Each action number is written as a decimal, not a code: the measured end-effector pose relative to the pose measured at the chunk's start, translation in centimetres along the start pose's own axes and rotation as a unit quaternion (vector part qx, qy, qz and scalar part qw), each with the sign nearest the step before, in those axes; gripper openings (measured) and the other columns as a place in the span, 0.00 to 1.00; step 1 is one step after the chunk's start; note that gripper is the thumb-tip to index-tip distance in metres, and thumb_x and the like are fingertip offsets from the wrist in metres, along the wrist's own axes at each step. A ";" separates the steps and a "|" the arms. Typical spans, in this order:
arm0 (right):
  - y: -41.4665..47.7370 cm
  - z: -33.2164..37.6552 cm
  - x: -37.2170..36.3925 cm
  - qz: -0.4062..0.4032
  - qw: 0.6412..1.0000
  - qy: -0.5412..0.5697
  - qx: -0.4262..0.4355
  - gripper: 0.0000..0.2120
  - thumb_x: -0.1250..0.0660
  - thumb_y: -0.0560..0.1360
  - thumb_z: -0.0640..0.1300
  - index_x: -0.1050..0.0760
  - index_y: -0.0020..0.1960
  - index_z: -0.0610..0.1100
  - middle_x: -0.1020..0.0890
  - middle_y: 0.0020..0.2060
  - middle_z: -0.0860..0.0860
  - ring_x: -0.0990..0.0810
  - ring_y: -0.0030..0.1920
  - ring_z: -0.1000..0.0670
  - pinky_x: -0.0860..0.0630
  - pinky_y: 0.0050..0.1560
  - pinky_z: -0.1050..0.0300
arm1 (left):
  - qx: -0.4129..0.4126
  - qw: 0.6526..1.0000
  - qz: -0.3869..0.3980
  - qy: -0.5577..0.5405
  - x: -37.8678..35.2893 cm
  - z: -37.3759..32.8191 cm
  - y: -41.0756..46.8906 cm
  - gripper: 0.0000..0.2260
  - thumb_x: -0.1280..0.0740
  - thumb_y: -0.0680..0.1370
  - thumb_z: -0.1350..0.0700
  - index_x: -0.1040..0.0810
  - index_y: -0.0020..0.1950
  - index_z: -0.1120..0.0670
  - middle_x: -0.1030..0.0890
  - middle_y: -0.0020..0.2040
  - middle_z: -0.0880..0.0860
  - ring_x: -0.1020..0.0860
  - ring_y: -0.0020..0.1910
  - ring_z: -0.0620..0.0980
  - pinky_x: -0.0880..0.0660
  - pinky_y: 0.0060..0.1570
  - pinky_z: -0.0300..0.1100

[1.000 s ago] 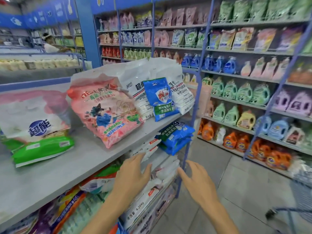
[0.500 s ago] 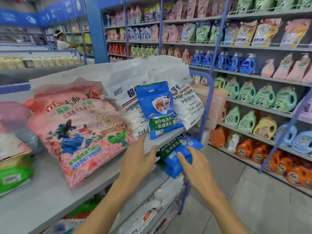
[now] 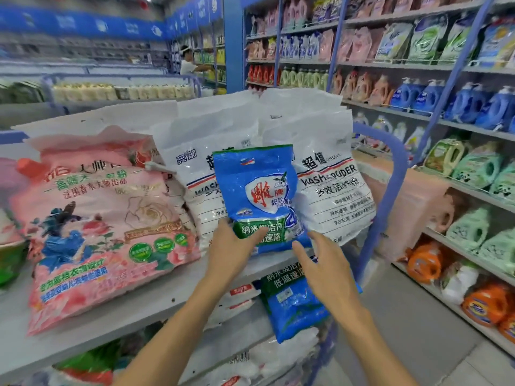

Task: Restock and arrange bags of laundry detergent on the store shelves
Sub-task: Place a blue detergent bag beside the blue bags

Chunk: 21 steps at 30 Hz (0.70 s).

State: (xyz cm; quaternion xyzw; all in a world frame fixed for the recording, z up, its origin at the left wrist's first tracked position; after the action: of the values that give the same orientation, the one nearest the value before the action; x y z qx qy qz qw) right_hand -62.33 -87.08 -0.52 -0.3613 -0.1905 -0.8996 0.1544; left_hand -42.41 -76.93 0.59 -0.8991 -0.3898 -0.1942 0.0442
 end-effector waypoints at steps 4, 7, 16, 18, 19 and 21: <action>1.5 0.3 0.3 0.012 1.000 0.016 0.023 0.27 0.41 0.81 0.65 0.31 0.74 0.51 0.25 0.69 0.53 0.32 0.71 0.51 0.31 0.64 0.51 | 0.047 0.998 -0.012 -0.049 -0.6 1.3 1.2 0.29 0.18 0.66 0.44 0.29 0.58 0.51 0.19 0.50 0.39 0.19 0.45 0.38 0.26 0.44 0.36; 1.9 0.9 0.6 0.015 0.999 0.018 0.040 0.24 0.40 0.81 0.63 0.31 0.72 0.53 0.24 0.68 0.55 0.31 0.70 0.52 0.33 0.58 0.54 | 0.069 0.988 0.040 -0.132 -1.7 2.3 1.1 0.19 0.18 0.67 0.54 0.18 0.55 0.52 0.12 0.47 0.46 0.13 0.46 0.47 0.18 0.52 0.49; 1.4 2.8 -1.4 0.098 0.986 0.126 0.039 0.33 0.41 0.73 0.75 0.31 0.72 0.58 0.20 0.64 0.61 0.21 0.64 0.53 0.26 0.65 0.45 | 0.113 0.944 0.042 -0.306 0.1 4.1 -3.8 0.21 0.24 0.70 0.66 0.23 0.61 0.60 0.13 0.51 0.59 0.14 0.47 0.60 0.16 0.42 0.51; 0.7 4.1 -2.7 0.154 0.950 0.272 0.027 0.22 0.30 0.74 0.66 0.23 0.64 0.58 0.15 0.55 0.62 0.17 0.56 0.58 0.23 0.61 0.48 | 0.108 0.944 0.037 -0.311 1.5 4.1 -5.4 0.21 0.24 0.69 0.65 0.22 0.60 0.59 0.13 0.51 0.59 0.13 0.45 0.59 0.16 0.40 0.49; 0.4 4.7 -3.5 0.191 0.926 0.324 0.016 0.20 0.26 0.73 0.62 0.21 0.61 0.56 0.14 0.52 0.61 0.16 0.54 0.57 0.22 0.61 0.48 | 0.106 0.945 0.033 -0.309 2.3 4.2 -6.1 0.20 0.24 0.69 0.65 0.22 0.60 0.58 0.13 0.51 0.59 0.13 0.45 0.59 0.16 0.42 0.50; -0.5 6.0 -5.2 0.258 0.895 0.365 0.000 0.26 0.22 0.66 0.61 0.19 0.61 0.52 0.13 0.53 0.56 0.14 0.55 0.51 0.22 0.63 0.44 | 0.099 0.949 0.023 -0.298 4.3 4.5 -7.5 0.20 0.23 0.68 0.63 0.21 0.58 0.56 0.13 0.51 0.58 0.14 0.47 0.60 0.16 0.46 0.53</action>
State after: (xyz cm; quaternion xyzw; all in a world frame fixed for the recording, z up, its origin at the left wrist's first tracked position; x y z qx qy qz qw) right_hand -55.45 -83.18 -0.34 -0.0439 -0.0208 -0.8969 0.4396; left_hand -43.68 -67.75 -2.39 -0.9159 -0.3817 0.1227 0.0193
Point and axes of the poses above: each hand's wrist, its own y-axis towards the middle knuckle, its own x-axis out of the back of the hand, z = x × y, the point moved 10 cm from there along y, towards the middle knuckle
